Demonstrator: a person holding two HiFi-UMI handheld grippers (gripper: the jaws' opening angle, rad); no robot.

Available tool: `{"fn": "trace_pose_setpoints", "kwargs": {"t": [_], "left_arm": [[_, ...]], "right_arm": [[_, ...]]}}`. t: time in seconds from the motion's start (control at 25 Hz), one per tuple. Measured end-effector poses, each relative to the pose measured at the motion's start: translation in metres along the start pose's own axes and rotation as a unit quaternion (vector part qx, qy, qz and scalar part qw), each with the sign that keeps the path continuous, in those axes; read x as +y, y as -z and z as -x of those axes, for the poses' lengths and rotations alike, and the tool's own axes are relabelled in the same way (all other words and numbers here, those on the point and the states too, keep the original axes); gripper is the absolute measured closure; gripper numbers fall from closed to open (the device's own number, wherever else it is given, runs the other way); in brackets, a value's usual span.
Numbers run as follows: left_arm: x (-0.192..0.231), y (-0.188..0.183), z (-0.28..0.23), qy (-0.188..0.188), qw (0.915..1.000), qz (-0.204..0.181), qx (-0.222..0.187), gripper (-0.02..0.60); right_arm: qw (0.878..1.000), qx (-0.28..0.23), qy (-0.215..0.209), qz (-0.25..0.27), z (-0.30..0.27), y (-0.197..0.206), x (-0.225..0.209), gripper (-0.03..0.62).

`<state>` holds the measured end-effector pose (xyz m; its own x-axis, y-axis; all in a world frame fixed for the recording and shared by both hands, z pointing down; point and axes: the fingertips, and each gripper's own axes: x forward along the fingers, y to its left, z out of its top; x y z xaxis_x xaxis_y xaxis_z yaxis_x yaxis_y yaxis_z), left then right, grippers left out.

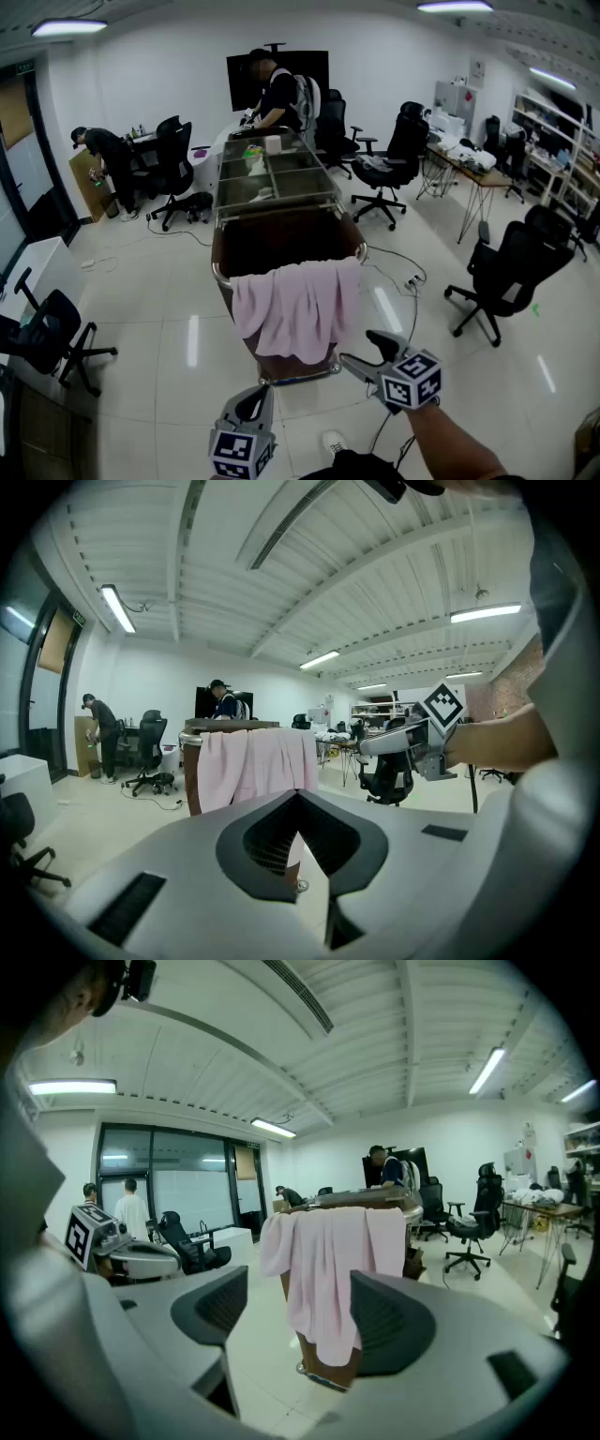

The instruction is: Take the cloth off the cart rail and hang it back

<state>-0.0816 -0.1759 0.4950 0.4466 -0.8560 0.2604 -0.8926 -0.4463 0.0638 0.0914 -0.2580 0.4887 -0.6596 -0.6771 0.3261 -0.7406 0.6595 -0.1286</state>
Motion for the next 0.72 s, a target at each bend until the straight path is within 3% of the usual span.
{"fn": "trace_pose_setpoints", "kwargs": {"t": [0.2, 0.36, 0.52, 0.72], "left_arm": [[0.020, -0.014, -0.023, -0.025, 0.9997, -0.004, -0.002, 0.581], [0.038, -0.022, -0.037, -0.056, 0.9984, 0.004, -0.005, 0.581], [0.049, -0.021, -0.044, -0.081, 0.9966, 0.010, -0.002, 0.581], [0.058, -0.018, -0.038, -0.110, 0.9937, 0.019, 0.004, 0.581]], "right_arm": [[1.000, -0.002, 0.021, -0.008, -0.054, -0.015, -0.047, 0.115], [1.000, 0.007, 0.017, -0.024, -0.109, -0.022, -0.061, 0.074], [0.996, 0.004, 0.055, -0.064, -0.161, -0.020, -0.073, -0.012], [0.993, 0.002, 0.109, -0.052, -0.210, -0.015, -0.079, -0.023]]}}
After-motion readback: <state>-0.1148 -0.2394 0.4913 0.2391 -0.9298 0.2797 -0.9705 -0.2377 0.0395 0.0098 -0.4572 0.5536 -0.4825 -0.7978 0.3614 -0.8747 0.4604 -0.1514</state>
